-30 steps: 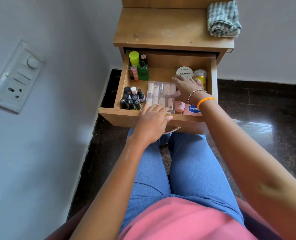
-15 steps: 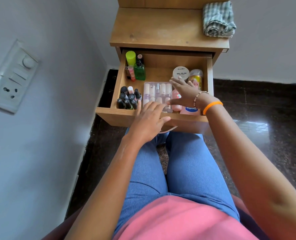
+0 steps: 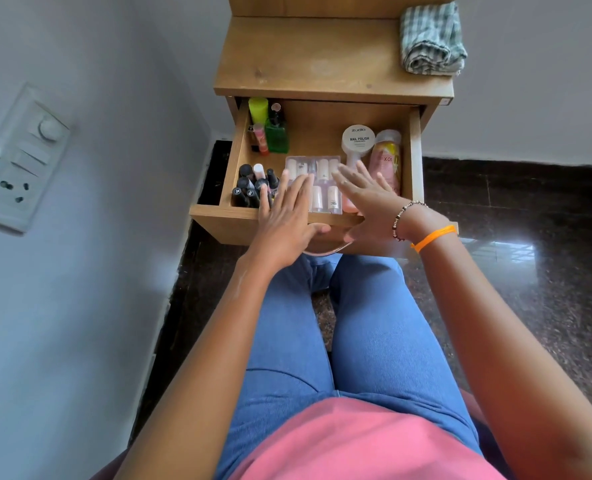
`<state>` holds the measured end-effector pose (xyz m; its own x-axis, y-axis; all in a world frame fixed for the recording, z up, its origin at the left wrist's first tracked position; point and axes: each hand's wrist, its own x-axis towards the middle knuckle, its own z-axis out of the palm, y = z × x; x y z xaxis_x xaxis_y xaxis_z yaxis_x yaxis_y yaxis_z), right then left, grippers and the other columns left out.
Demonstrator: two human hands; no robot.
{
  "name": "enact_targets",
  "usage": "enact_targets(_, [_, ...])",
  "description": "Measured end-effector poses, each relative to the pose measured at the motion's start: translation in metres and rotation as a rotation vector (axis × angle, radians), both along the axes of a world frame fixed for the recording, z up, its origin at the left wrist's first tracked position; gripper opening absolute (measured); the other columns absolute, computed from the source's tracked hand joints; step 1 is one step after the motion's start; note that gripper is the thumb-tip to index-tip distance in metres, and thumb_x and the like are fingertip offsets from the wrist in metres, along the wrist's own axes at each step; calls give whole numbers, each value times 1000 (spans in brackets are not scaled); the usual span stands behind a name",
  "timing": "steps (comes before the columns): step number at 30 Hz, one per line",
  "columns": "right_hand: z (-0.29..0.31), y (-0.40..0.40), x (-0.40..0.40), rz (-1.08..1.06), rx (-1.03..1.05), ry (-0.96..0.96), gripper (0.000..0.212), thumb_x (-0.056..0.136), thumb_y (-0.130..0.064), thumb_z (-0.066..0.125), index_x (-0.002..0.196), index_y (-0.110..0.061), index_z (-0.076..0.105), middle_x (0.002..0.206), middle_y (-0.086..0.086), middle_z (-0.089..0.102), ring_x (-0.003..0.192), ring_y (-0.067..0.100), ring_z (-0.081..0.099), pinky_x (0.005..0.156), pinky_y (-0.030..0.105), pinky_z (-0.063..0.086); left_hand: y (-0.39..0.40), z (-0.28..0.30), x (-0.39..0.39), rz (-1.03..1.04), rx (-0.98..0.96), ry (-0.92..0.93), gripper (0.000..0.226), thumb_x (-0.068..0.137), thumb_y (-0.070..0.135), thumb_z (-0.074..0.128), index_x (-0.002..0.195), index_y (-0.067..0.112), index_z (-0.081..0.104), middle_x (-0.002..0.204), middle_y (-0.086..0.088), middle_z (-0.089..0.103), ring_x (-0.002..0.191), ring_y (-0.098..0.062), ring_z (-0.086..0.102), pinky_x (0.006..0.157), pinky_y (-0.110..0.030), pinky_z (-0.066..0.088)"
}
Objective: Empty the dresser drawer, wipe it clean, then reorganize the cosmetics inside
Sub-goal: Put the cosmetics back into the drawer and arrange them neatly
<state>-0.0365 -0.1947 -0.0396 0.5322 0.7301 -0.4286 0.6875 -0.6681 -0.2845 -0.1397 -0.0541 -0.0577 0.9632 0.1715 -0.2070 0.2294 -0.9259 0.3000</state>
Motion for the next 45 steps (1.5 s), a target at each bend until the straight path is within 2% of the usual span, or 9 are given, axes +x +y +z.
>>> enact_targets(8, [1, 24, 36, -100, 25, -201, 104, 78, -19, 71, 149, -10, -5, 157, 9, -16, 144, 31, -19, 117, 50, -3, 17, -2, 54, -21, 34, -86, 88, 94, 35, 52, 150, 12, -12, 159, -4, -17, 144, -25, -21, 115, -50, -10])
enact_targets(17, [13, 39, 85, -164, 37, -464, 139, 55, -49, 83, 147, -6, -13, 156, 15, -17, 143, 36, -19, 112, 57, -11, 31, 12, 107, -21, 226, -193, 110, 80, 42, 67, 149, 2, -9, 158, -15, -14, 145, -33, -15, 116, -47, -8])
enact_targets(21, [6, 42, 105, -218, 34, -452, 128, 62, -51, 78, 148, -5, -5, 158, 11, -5, 147, 25, -7, 115, 54, -10, 41, 11, 129, -6, 225, -171, 102, 81, 40, 66, 150, 4, 0, 160, -9, 0, 147, -28, -6, 118, -46, -3])
enact_targets(29, [-9, 48, 121, -282, 278, -541, 91, 71, -22, 77, 143, -3, 26, 152, 12, 27, 143, 25, 22, 120, 38, 5, 47, 1, 153, 95, 158, -493, 68, 75, 1, 73, 137, 3, 44, 138, -12, 49, 134, -28, 40, 117, -39, 19])
enact_targets(31, [-13, 49, 123, -317, 339, -545, 84, 70, -16, 77, 140, -2, 33, 149, 13, 34, 141, 27, 29, 119, 35, 17, 48, -4, 160, 113, 143, -558, 60, 71, -7, 73, 127, 3, 53, 128, -12, 55, 121, -31, 52, 108, -38, 38])
enact_targets(33, [-18, 51, 124, -341, 393, -622, 77, 64, -13, 79, 132, -1, 45, 139, 15, 47, 132, 29, 42, 113, 34, 30, 50, -7, 164, 117, 144, -614, 48, 68, -10, 71, 112, 4, 59, 117, -11, 58, 104, -30, 59, 85, -37, 52])
enact_targets(37, [-28, 57, 132, -356, 475, -779, 65, 43, -14, 85, 103, -5, 64, 106, 11, 68, 96, 28, 66, 84, 29, 53, 53, -4, 176, 120, 188, -707, 29, 69, -17, 59, 89, 4, 58, 98, -13, 59, 77, -30, 61, 56, -37, 47])
enact_targets(40, [-27, 61, 135, -340, 467, -835, 49, 39, -16, 81, 85, -13, 65, 88, 0, 68, 77, 18, 65, 69, 21, 50, 54, -8, 184, 135, 220, -788, 25, 68, -17, 60, 79, 6, 56, 85, -12, 59, 60, -27, 59, 46, -33, 46])
enact_targets(45, [-35, 63, 138, -324, 505, -889, 39, 46, -13, 69, 84, -12, 63, 87, 1, 67, 75, 20, 62, 74, 23, 40, 62, -18, 189, 92, 304, -831, 22, 73, -10, 66, 82, 8, 57, 85, -8, 61, 59, -19, 59, 48, -28, 52])
